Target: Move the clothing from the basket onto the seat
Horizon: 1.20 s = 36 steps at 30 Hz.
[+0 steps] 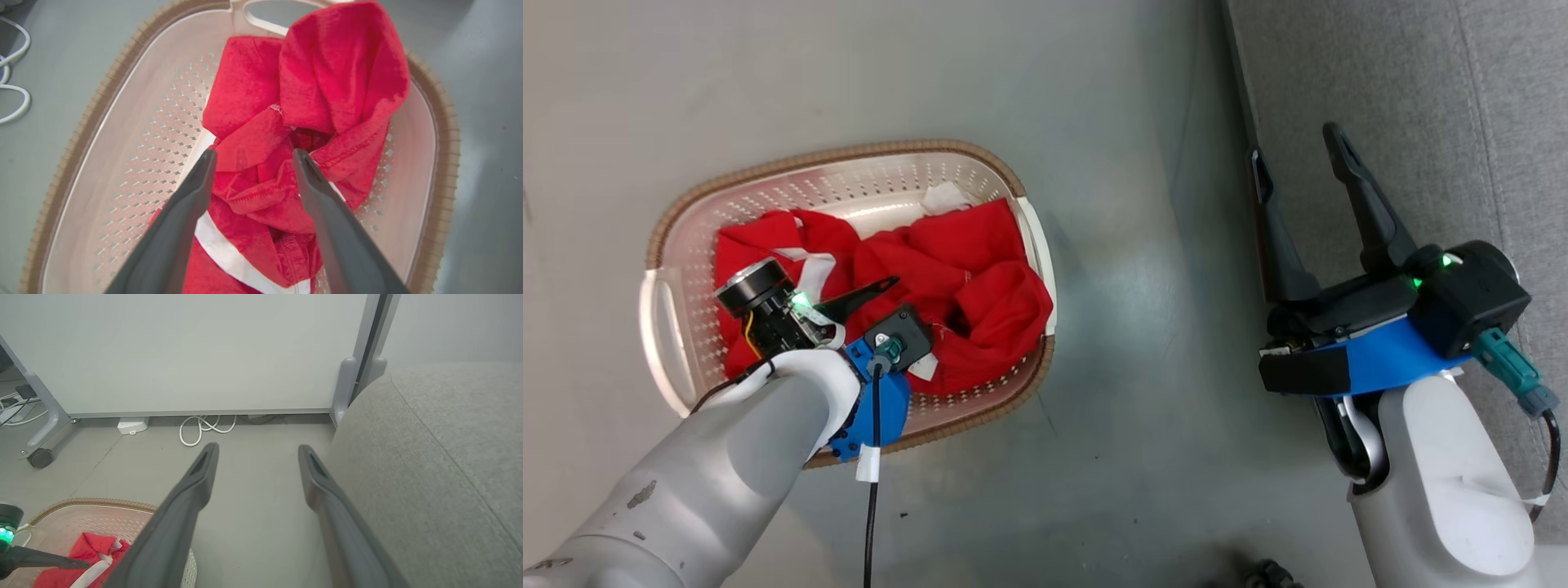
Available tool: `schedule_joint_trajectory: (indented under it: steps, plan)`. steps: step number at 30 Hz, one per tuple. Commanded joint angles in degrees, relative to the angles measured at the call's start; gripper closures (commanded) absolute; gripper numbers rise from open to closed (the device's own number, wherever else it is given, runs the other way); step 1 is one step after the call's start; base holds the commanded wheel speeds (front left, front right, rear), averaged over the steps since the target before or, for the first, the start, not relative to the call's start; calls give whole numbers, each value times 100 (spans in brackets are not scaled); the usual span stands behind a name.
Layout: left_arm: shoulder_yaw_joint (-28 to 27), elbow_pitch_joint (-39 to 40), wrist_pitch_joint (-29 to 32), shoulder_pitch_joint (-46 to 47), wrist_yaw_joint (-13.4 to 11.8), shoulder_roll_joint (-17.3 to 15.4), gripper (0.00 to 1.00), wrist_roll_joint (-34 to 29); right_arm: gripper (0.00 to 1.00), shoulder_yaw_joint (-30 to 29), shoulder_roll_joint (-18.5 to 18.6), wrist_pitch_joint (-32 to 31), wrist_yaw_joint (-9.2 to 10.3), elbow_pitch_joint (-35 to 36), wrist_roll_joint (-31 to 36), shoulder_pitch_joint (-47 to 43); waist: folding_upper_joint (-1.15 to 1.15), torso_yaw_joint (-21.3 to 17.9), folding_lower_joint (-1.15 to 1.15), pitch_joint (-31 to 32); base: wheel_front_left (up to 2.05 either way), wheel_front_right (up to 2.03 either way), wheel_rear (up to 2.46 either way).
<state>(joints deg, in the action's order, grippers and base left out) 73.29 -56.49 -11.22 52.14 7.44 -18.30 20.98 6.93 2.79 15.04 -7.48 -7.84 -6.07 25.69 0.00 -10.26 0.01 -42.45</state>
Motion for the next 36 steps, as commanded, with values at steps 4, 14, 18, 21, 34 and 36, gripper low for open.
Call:
schedule_joint_trajectory:
  steps: [4,14,18,21,34,36]
  plan:
    - [21,-35,173,-28,5,-132,0,-268,0,43,18,22,-3,76,26,199,0,-139,-1,-351,0,0,0]
    - [21,-304,367,253,5,-269,0,-763,0,89,17,22,-3,205,30,364,0,-268,-1,-854,0,0,0]
    - [22,-484,339,467,5,-227,0,-929,0,90,17,21,-3,269,15,379,0,-292,-1,-1040,0,0,0]
    - [21,-623,271,600,5,-172,0,-1050,0,116,16,22,-3,306,-1,404,0,-314,-1,-1141,0,0,0]
    - [22,-1179,1,1058,5,89,0,-1583,0,256,17,22,-3,461,-77,364,0,-419,-1,-1486,0,0,0]
    - [22,-1261,-10,1077,5,128,0,-1589,0,279,17,22,-3,463,-82,349,0,-439,-1,-1526,0,0,0]
